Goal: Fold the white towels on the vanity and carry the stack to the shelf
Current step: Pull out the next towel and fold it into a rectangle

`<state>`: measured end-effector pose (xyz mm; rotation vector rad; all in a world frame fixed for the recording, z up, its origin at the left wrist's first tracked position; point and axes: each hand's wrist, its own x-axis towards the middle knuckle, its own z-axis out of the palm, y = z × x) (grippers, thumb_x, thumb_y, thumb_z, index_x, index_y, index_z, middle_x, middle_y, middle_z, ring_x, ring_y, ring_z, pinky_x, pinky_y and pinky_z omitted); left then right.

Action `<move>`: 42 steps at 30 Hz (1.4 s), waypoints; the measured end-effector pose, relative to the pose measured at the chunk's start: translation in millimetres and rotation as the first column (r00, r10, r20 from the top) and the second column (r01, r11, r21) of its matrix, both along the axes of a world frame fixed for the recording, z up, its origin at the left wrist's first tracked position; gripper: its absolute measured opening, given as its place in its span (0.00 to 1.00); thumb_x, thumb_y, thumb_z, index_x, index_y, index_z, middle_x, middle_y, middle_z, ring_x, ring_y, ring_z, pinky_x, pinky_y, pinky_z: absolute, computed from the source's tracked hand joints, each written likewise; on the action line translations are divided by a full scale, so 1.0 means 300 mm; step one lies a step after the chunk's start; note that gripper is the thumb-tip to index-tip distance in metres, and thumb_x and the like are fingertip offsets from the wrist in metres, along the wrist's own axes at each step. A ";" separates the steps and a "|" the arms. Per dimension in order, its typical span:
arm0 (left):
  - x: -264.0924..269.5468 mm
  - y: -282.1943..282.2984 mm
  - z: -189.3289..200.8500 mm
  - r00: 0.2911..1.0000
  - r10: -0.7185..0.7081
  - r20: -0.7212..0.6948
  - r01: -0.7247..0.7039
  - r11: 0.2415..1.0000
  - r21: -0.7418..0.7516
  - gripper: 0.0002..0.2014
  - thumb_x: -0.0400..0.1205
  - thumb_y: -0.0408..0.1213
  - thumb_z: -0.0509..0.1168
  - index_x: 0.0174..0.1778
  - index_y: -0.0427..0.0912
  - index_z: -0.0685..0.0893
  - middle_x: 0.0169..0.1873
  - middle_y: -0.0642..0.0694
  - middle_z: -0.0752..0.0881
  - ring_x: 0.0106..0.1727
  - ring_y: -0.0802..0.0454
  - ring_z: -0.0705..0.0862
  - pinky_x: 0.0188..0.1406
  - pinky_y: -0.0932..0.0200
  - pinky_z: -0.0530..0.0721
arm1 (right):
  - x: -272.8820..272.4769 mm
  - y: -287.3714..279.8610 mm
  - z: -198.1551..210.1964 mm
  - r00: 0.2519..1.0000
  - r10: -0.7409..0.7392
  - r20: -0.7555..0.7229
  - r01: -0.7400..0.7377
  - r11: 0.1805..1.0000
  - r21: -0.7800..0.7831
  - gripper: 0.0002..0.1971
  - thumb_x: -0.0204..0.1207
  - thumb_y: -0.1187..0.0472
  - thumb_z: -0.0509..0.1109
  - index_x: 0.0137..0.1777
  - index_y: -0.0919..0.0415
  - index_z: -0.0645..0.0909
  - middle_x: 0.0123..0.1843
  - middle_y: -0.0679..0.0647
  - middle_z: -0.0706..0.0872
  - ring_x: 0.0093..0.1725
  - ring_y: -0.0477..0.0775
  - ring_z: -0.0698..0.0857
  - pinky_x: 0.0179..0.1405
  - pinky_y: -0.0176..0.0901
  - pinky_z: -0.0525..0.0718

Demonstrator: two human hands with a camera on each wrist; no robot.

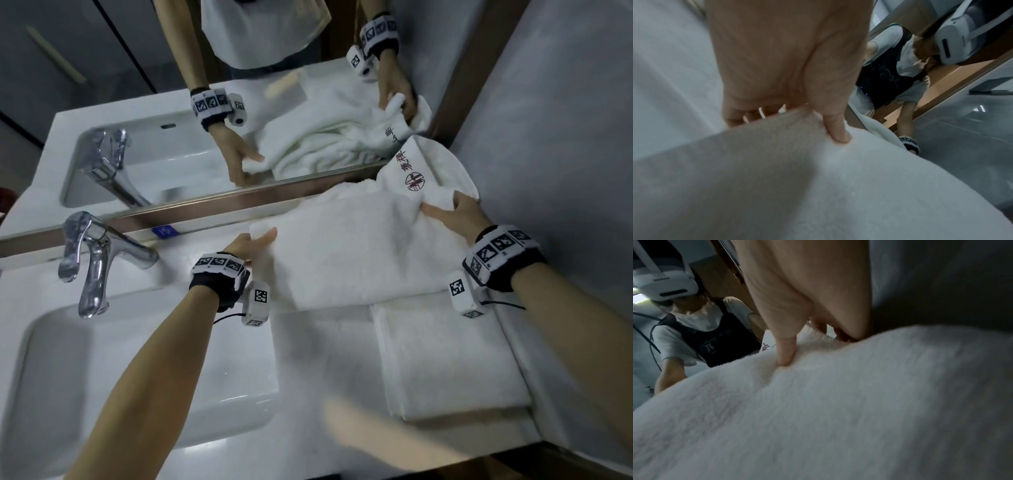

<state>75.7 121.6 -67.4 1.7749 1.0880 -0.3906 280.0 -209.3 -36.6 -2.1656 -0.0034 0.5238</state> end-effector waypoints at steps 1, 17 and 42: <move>-0.009 -0.001 -0.003 0.993 0.068 0.101 -0.060 0.995 -0.073 0.28 0.79 0.59 0.63 0.59 0.35 0.80 0.49 0.43 0.87 0.53 0.41 0.86 0.48 0.54 0.82 | -0.002 -0.010 0.003 1.000 0.004 0.019 -0.004 1.000 -0.004 0.32 0.69 0.51 0.77 0.65 0.74 0.74 0.67 0.71 0.79 0.62 0.66 0.82 0.65 0.57 0.80; -0.099 -0.033 0.022 0.823 0.218 0.525 -0.249 0.968 -0.011 0.16 0.80 0.33 0.68 0.59 0.25 0.81 0.46 0.38 0.84 0.43 0.46 0.82 0.40 0.55 0.81 | -0.041 -0.061 0.027 0.888 0.333 0.316 -0.246 0.927 -0.284 0.28 0.72 0.63 0.75 0.72 0.62 0.74 0.64 0.70 0.77 0.63 0.68 0.78 0.65 0.51 0.73; -0.234 -0.070 0.142 0.875 -0.345 0.340 0.177 0.881 0.439 0.14 0.71 0.32 0.76 0.52 0.38 0.85 0.45 0.45 0.84 0.48 0.49 0.80 0.48 0.58 0.75 | -0.038 -0.057 0.241 0.762 0.565 0.317 -0.373 0.783 -0.498 0.18 0.75 0.63 0.71 0.63 0.67 0.77 0.65 0.70 0.80 0.64 0.70 0.78 0.60 0.56 0.75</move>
